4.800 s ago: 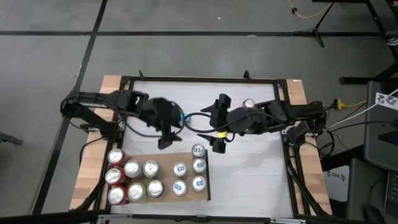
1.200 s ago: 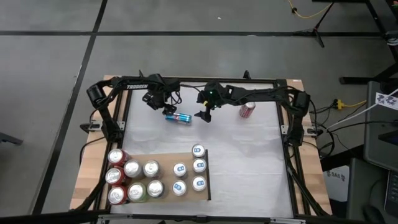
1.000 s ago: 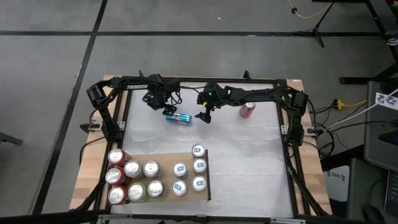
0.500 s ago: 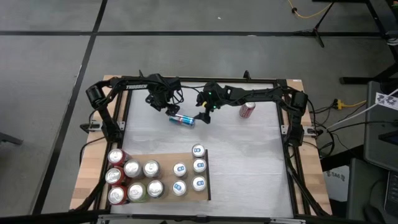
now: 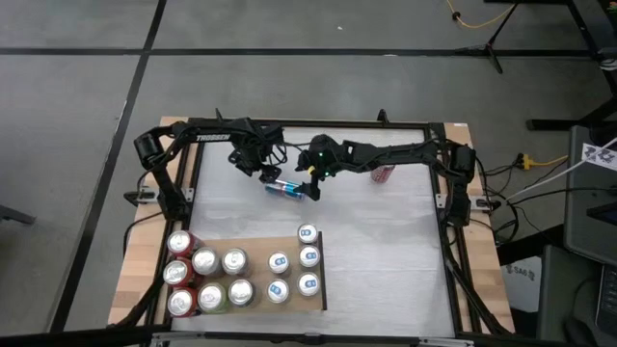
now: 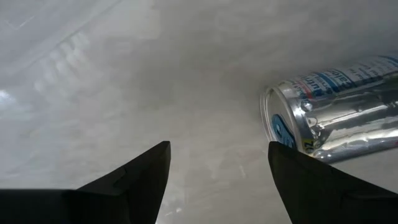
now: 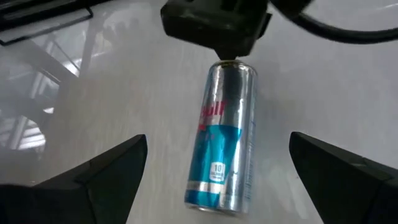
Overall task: Place canned beverage on shelf
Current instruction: Put the blue soda can on the shelf aligned with the other blue soda cans
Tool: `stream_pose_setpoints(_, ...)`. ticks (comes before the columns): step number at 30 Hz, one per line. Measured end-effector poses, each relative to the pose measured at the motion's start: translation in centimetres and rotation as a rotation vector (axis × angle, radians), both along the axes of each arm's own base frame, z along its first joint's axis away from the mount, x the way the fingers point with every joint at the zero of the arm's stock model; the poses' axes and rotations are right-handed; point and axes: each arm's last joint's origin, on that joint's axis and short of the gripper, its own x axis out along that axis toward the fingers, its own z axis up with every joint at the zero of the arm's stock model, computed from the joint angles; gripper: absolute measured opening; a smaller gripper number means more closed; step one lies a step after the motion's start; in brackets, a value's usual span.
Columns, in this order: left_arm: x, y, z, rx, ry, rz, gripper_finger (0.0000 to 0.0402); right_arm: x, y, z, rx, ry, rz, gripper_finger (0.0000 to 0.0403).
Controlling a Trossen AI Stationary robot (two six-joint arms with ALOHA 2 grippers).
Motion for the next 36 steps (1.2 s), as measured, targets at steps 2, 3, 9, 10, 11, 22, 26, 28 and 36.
stream_pose_setpoints(2,0.1,-0.1,0.0,0.002,-0.003,-0.005,0.0268,0.1,0.5,-0.1,-0.015,0.009,-0.007,0.0385)
stream_pose_setpoints(3,0.2,-0.2,0.0,0.002,-0.004,-0.007,0.0268,0.2,0.6,-0.3,-0.023,0.013,-0.013,0.0385)
stream_pose_setpoints(9,0.2,-0.2,0.0,0.003,-0.004,-0.008,0.0268,0.5,0.8,-1.1,-0.022,0.034,-0.028,0.0385)
stream_pose_setpoints(10,0.2,-0.2,0.0,0.003,-0.004,-0.008,0.0268,0.5,0.8,-1.3,-0.007,0.047,-0.035,0.0385)
stream_pose_setpoints(11,0.2,-0.2,0.0,0.003,-0.004,-0.008,0.0268,0.5,0.7,-1.6,0.008,0.054,-0.043,0.0385)
stream_pose_setpoints(22,0.2,-0.2,0.0,0.002,-0.004,-0.007,0.0268,1.1,1.7,-3.1,-0.006,0.088,-0.052,0.0385)
stream_pose_setpoints(26,0.2,-0.2,0.0,0.002,-0.003,-0.007,0.0268,1.3,2.1,-4.1,-0.039,0.114,-0.079,0.0385)
stream_pose_setpoints(28,0.1,-0.2,0.0,0.002,-0.003,-0.007,0.0268,1.2,2.1,-4.6,-0.034,0.147,-0.079,0.0385)
stream_pose_setpoints(36,0.3,-0.2,0.0,-0.016,-0.023,-0.006,0.0268,1.4,1.8,-6.1,-0.067,0.184,-0.116,0.0382)
